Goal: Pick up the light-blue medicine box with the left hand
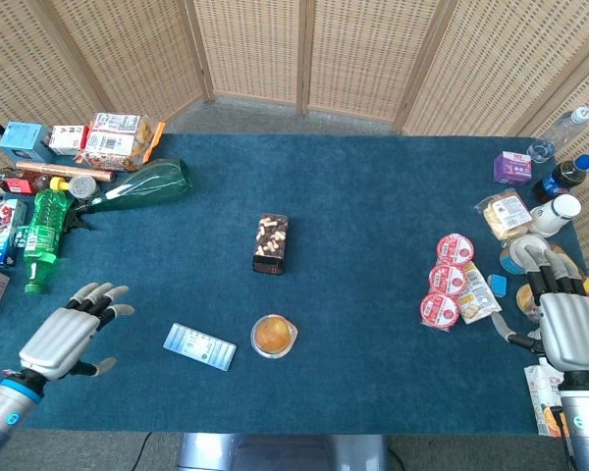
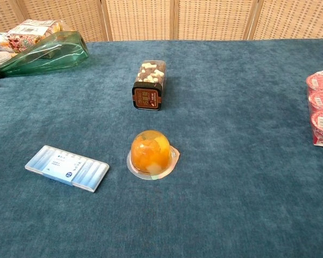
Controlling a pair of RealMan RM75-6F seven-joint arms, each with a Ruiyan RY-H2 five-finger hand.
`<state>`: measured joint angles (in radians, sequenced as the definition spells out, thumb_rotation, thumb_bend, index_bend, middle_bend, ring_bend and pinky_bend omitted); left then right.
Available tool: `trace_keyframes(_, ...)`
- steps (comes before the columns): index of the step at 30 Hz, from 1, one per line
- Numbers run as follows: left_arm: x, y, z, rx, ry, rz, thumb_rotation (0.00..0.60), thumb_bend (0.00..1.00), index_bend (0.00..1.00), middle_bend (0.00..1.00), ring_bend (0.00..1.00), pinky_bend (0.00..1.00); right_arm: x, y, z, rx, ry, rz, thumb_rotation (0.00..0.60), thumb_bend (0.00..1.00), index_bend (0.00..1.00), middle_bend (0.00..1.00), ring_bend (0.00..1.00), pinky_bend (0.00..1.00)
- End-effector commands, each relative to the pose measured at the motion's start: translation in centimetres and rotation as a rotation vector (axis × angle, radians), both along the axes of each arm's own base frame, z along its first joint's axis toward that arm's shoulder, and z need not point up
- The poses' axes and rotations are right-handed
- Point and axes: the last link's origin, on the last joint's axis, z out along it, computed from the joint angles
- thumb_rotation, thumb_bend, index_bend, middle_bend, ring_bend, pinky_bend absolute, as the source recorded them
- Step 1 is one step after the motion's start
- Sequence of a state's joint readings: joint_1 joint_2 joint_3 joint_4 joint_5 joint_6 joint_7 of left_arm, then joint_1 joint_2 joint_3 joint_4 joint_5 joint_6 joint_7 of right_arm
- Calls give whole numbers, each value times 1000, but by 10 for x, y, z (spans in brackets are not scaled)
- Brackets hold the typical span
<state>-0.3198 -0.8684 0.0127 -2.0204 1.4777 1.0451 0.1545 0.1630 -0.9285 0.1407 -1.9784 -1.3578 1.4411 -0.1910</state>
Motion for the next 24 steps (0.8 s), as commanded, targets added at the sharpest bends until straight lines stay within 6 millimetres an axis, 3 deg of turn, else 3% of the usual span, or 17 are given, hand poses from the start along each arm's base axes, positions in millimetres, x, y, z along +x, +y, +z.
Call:
trace_keyframes(1, -2, 4, -15, -5, 30, -1, 600, 271, 265, 2, 0, 0, -2, 3, 2, 5, -9, -7, 487, 324, 0, 0, 0, 0)
trace_keyframes(24, 30, 26, -95, -104, 64, -64, 600, 272, 256, 17, 0, 0, -15, 8, 13, -22, -41, -19, 489, 322, 0, 0, 0, 0)
